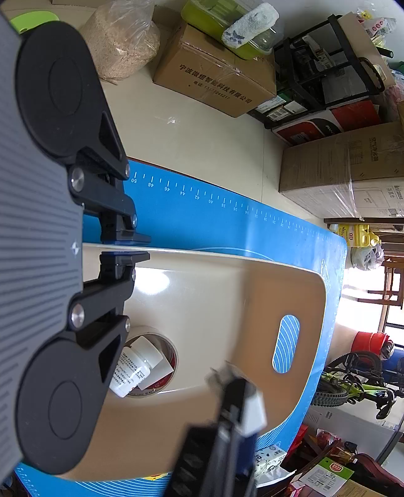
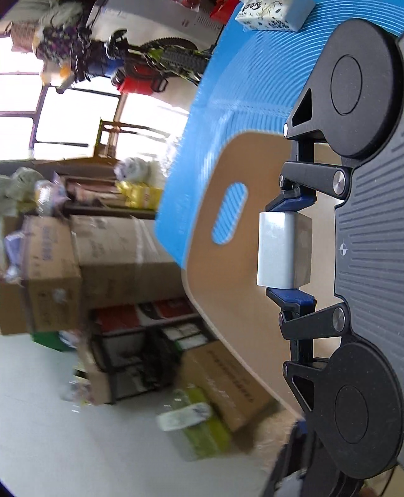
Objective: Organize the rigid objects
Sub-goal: 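Carry the white charger block into the bin and release it, then reach the right tool to the yellow tape measure and grasp it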
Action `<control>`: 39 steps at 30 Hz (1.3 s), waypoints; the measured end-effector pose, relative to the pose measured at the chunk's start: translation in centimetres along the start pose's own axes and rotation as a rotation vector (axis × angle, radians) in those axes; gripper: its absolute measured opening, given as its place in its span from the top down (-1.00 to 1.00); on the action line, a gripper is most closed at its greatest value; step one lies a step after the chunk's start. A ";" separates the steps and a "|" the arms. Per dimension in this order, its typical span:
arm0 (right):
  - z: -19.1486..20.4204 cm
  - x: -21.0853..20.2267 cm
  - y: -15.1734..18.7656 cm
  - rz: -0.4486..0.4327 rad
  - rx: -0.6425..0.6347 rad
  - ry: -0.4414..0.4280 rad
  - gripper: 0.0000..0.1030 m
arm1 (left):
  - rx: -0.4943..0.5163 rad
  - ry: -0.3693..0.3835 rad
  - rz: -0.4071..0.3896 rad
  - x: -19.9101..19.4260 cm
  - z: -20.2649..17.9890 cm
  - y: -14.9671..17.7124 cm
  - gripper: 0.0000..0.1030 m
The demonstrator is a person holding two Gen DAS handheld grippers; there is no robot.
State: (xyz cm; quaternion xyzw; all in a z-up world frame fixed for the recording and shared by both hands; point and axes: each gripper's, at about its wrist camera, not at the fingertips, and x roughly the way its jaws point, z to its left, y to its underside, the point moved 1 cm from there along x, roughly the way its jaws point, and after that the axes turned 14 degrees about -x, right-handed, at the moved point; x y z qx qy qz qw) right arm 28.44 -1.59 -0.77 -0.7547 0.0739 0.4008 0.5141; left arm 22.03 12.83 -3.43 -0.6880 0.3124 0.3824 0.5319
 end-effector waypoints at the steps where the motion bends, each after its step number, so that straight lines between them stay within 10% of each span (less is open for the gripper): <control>1: 0.3 0.4 0.1 0.025 -0.011 -0.005 -0.06 | 0.000 0.000 0.000 0.0 0.0 0.0 0.91; 19: 2.2 5.2 2.2 0.288 -0.132 -0.002 -0.06 | 0.002 -0.002 0.000 0.0 0.0 -0.1 0.91; 39: -0.3 -0.5 1.0 0.104 -0.076 0.045 -0.49 | 0.004 -0.005 -0.001 0.0 0.0 -0.3 0.90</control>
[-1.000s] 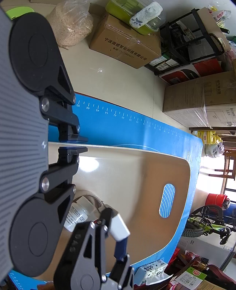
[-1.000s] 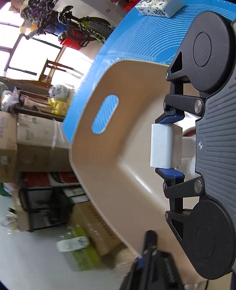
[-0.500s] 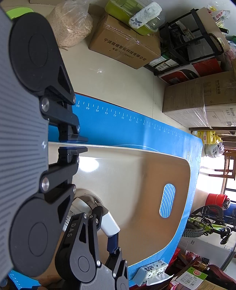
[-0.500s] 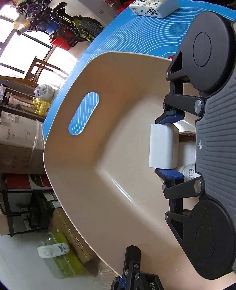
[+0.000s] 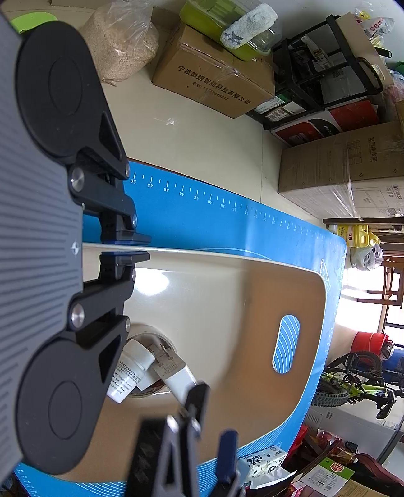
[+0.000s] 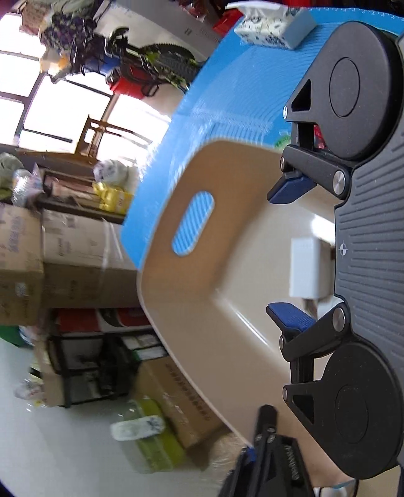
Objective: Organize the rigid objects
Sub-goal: 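Reach the right tool to the yellow tape measure and grasp it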
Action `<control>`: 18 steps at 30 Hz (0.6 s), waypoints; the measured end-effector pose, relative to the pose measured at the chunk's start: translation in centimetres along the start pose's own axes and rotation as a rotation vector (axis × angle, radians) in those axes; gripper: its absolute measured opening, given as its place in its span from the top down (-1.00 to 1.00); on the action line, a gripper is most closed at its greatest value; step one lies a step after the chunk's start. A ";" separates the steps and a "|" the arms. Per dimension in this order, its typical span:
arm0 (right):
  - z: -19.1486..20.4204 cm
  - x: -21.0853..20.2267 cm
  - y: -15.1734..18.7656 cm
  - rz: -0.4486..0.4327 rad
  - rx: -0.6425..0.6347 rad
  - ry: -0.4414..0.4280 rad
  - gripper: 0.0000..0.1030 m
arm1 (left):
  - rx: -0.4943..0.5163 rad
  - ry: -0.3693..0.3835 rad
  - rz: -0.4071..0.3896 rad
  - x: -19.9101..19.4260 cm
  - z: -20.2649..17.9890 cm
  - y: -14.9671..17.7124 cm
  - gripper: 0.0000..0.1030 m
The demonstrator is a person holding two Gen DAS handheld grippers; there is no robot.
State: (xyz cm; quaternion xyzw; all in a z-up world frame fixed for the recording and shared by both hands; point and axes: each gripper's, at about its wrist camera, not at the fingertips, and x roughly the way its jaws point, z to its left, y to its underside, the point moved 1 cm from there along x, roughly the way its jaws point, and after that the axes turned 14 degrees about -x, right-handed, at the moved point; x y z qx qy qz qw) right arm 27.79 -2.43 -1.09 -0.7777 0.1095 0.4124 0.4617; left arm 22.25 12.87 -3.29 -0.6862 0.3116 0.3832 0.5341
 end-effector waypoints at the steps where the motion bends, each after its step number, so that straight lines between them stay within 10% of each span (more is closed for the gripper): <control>1: -0.5 -0.5 -0.1 -0.010 0.015 0.006 -0.51 | 0.000 0.000 0.000 0.0 0.0 0.0 0.90; 18: -8.8 -6.4 6.0 -0.044 0.205 0.211 -0.65 | -0.003 0.003 0.001 0.0 -0.1 0.0 0.90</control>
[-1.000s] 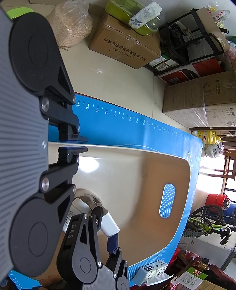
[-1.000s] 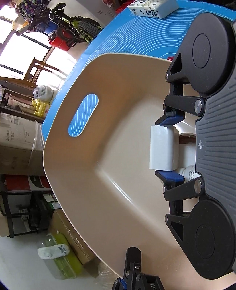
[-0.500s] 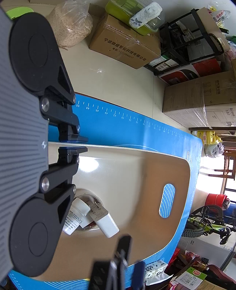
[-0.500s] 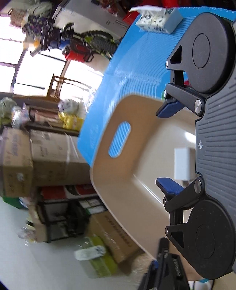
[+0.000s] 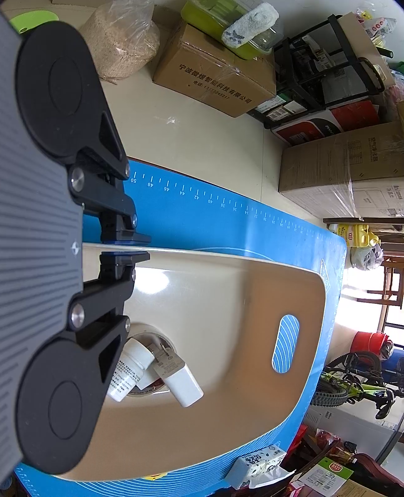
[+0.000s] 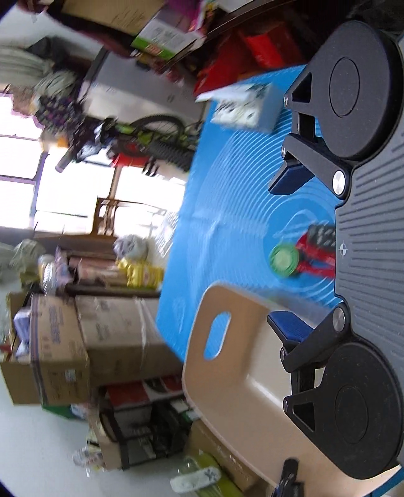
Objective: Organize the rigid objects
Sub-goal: 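Reach the right tool to the yellow tape measure and grasp it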
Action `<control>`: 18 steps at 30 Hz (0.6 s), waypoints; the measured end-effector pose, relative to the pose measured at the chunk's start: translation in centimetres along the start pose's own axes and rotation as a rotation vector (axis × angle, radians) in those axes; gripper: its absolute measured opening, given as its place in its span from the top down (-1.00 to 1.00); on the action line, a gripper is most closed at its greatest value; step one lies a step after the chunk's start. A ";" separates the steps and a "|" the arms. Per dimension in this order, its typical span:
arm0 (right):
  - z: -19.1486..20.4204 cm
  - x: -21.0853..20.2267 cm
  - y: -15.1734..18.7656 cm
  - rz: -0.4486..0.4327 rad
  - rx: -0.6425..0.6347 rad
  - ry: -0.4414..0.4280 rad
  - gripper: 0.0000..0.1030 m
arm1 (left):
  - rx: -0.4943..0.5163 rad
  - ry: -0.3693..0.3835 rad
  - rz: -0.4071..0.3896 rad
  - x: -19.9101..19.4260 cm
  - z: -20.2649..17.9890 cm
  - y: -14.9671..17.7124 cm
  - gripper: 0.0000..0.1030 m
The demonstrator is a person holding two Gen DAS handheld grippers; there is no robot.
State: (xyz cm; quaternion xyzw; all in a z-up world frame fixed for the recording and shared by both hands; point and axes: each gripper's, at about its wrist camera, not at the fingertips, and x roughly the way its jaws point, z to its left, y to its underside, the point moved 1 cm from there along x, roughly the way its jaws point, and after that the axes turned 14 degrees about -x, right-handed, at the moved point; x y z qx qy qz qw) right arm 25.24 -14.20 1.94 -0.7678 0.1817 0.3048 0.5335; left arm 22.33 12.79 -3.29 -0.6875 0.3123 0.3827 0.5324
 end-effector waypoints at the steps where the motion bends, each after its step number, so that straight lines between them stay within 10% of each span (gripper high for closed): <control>1: -0.3 0.2 0.7 0.016 0.016 0.009 -0.66 | 0.000 0.000 0.000 0.0 0.0 0.0 0.90; 18: -1.7 4.6 9.0 0.269 0.289 0.026 -0.65 | 0.001 0.000 0.000 0.0 0.0 0.0 0.90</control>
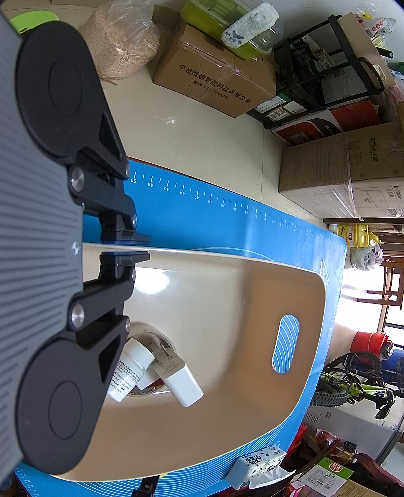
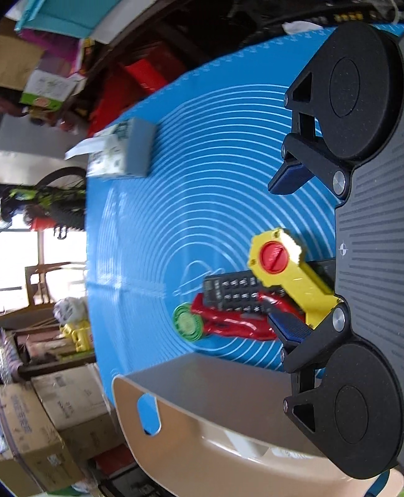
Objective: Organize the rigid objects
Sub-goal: 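Reach the right tool to the yellow tape measure and grasp it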
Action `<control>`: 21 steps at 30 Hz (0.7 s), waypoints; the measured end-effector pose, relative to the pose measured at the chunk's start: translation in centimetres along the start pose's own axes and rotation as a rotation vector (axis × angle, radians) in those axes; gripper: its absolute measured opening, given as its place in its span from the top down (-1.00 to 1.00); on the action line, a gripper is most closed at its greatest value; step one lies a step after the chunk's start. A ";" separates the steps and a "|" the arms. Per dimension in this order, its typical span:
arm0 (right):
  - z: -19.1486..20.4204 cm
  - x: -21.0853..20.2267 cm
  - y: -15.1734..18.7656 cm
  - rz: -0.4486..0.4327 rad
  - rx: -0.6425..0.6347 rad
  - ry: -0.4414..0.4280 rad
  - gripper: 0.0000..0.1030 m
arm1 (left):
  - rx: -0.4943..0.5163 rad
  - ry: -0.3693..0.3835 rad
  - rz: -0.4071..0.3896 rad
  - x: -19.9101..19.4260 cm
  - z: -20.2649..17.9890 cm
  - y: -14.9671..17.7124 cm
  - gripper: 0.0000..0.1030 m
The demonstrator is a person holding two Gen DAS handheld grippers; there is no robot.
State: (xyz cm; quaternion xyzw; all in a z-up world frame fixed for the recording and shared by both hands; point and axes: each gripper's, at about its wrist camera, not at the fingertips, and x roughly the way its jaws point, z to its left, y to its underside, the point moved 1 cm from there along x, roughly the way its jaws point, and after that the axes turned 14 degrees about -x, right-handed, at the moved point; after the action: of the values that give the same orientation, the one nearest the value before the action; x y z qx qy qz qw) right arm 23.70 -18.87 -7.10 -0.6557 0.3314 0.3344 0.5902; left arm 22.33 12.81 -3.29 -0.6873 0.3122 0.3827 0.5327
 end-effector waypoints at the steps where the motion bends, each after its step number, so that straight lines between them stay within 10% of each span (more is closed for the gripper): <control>1: -0.1 0.2 0.2 0.009 0.014 -0.004 -0.64 | 0.000 0.000 0.000 0.0 0.0 0.0 0.90; 21: -0.8 2.8 0.9 0.077 0.160 -0.060 -0.30 | -0.001 0.000 0.000 0.0 0.1 0.0 0.90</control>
State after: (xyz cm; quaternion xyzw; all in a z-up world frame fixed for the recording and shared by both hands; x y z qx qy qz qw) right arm 24.54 -19.82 -9.91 -0.5828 0.3640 0.3488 0.6373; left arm 22.30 12.86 -3.27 -0.6875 0.3118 0.3829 0.5324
